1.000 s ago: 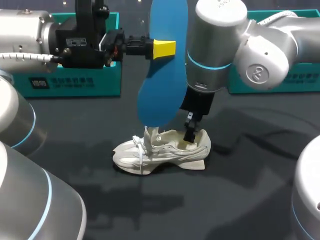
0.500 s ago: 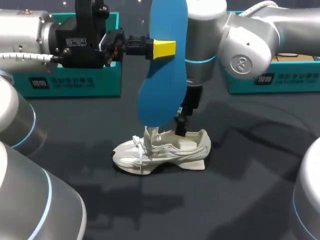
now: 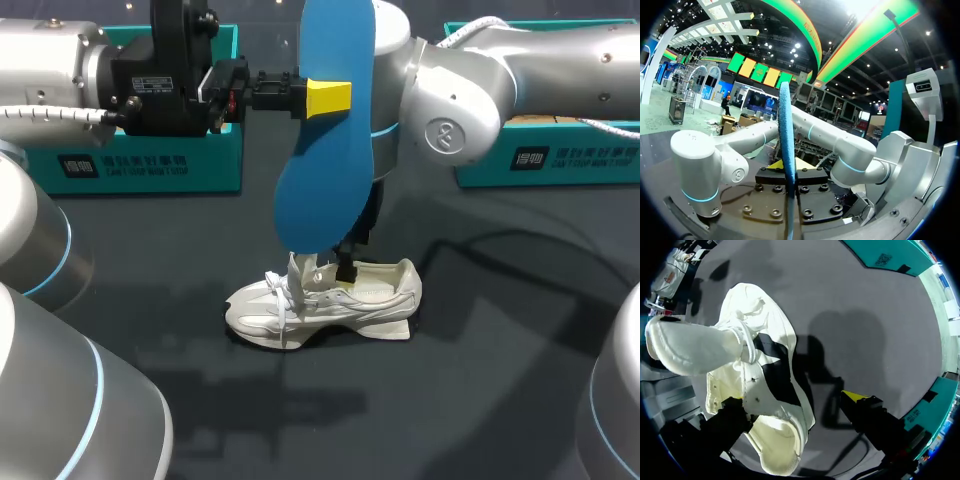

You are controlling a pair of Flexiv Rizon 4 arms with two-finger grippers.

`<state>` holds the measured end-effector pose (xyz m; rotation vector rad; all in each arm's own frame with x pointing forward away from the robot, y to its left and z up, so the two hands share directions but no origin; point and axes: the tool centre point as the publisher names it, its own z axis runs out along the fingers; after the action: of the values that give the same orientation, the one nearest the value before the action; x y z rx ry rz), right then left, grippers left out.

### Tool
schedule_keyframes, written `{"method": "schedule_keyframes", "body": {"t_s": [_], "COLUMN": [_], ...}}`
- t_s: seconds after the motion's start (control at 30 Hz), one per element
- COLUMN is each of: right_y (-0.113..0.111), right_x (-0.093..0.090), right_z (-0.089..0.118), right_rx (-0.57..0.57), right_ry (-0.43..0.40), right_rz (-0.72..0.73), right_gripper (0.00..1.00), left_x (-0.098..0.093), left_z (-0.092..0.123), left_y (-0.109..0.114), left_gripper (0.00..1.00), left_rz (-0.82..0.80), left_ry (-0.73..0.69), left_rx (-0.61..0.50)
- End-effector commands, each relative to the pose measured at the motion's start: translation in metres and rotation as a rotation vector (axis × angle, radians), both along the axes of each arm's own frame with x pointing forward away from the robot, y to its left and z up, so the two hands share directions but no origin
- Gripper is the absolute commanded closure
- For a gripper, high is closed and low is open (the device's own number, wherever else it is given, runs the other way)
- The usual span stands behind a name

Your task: Take the shoe out of the shoebox, open the shoe tongue, remove and reinsert the insole, then place the shoe into the shoebox

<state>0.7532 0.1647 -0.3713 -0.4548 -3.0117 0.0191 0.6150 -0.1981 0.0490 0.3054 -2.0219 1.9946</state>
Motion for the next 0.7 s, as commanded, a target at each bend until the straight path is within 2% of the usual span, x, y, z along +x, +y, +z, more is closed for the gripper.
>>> {"method": "schedule_keyframes", "body": {"t_s": [0.03,0.3,0.5,0.53,0.57,0.6,0.63,0.67,0.7], "right_y": [-0.001,-0.001,0.001,0.001,0.002,0.002,0.002,0.002,0.003], "right_x": [-0.002,-0.005,-0.008,-0.008,-0.009,-0.009,-0.009,-0.009,-0.009], "right_z": [-0.012,-0.022,-0.029,-0.03,-0.031,-0.032,-0.032,-0.033,-0.033], "right_rx": [0.01,0.014,0.007,0.005,0.005,0.004,0.003,0.003,0.003], "right_ry": [-0.001,0.014,0.039,0.044,0.049,0.053,0.055,0.057,0.057], "right_rz": [-0.002,0.011,0.038,0.042,0.047,0.049,0.05,0.053,0.055], "right_gripper": [0.0,0.04,0.15,0.21,0.39,0.51,0.57,0.68,0.94], "left_x": [0.0,0.0,0.0,0.0,0.0,0.0,0.0,0.0,0.0], "left_z": [0.0,0.0,0.0,0.0,0.0,0.0,0.0,0.0,0.0], "left_y": [-0.001,-0.001,-0.001,-0.001,-0.001,-0.001,-0.001,-0.001,-0.001], "left_gripper": [1.0,1.0,1.0,1.0,1.0,1.0,1.0,1.0,1.0], "left_rz": [0.0,0.0,0.0,0.0,0.0,0.0,0.0,0.0,0.0], "left_ry": [0.0,0.0,0.0,0.0,0.0,0.0,0.0,0.0,0.0], "left_rx": [0.0,0.0,0.0,0.0,0.0,0.0,0.0,0.0,0.0]}}
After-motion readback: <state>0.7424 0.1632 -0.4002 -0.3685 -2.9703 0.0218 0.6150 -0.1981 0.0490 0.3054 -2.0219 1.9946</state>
